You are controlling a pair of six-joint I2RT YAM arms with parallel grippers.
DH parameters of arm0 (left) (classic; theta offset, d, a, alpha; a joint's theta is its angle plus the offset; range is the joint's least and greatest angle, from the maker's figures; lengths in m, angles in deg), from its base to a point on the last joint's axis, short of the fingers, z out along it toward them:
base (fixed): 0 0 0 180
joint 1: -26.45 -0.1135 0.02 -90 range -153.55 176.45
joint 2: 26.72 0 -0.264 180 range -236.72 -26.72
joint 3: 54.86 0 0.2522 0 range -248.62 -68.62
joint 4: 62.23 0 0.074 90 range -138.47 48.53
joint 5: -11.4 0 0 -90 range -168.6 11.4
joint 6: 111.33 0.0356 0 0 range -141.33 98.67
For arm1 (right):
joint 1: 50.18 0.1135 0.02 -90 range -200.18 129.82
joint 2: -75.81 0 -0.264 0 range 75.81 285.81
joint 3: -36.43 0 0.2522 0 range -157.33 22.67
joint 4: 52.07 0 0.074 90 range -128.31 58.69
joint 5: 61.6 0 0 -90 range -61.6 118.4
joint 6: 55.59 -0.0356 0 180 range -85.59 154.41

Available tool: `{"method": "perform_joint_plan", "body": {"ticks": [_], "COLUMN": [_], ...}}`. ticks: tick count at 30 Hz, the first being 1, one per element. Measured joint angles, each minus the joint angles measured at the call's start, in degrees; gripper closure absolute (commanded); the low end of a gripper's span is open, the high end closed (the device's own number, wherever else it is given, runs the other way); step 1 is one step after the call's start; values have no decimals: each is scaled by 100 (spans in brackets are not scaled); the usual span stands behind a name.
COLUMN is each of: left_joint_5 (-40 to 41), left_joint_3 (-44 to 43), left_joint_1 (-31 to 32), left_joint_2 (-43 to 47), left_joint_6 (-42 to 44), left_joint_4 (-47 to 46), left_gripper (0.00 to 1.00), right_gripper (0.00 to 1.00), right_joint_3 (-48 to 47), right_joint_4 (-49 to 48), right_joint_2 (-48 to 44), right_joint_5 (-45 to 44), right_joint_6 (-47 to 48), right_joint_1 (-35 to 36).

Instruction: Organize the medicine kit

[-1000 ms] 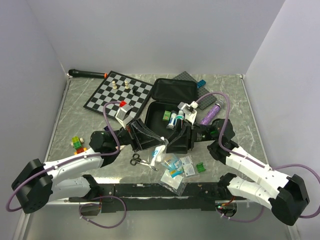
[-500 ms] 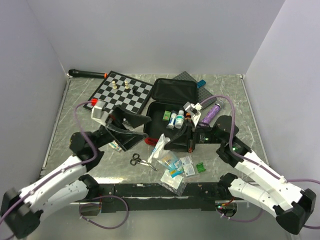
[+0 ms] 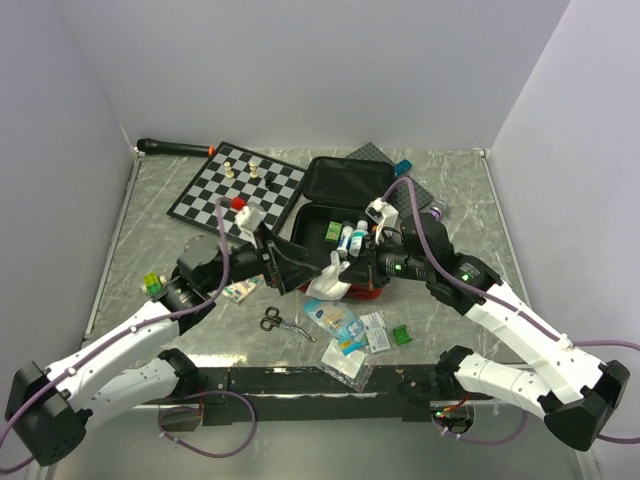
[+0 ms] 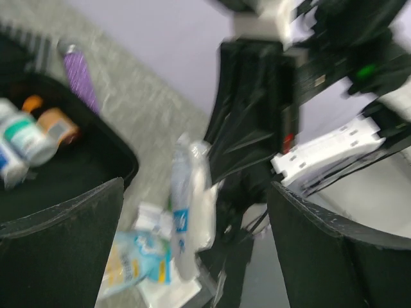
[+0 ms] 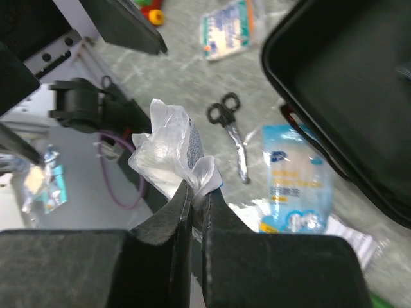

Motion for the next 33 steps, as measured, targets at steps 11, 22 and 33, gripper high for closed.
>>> {"method": "perform_joint_plan", "body": {"ticks": [11, 22, 33], "left_joint_5": [319, 262, 236], "left_joint_3": [-382, -428, -205], "left_joint_1": [417, 686, 693], "left_joint_2": [-721, -1172, -892], "left_joint_6": [601, 793, 833], "left_joint_4": [935, 898, 538], "left_gripper": [3, 71, 86], "right_gripper": [100, 95, 13], "right_joint_3": [-417, -492, -492], "right_joint_4": [564, 719, 688], "right_joint_2": [181, 367, 140], "right_joint_5": [-625, -852, -992], "right_joint_6": [258, 363, 339], "right_joint_1": [256, 374, 369]}}
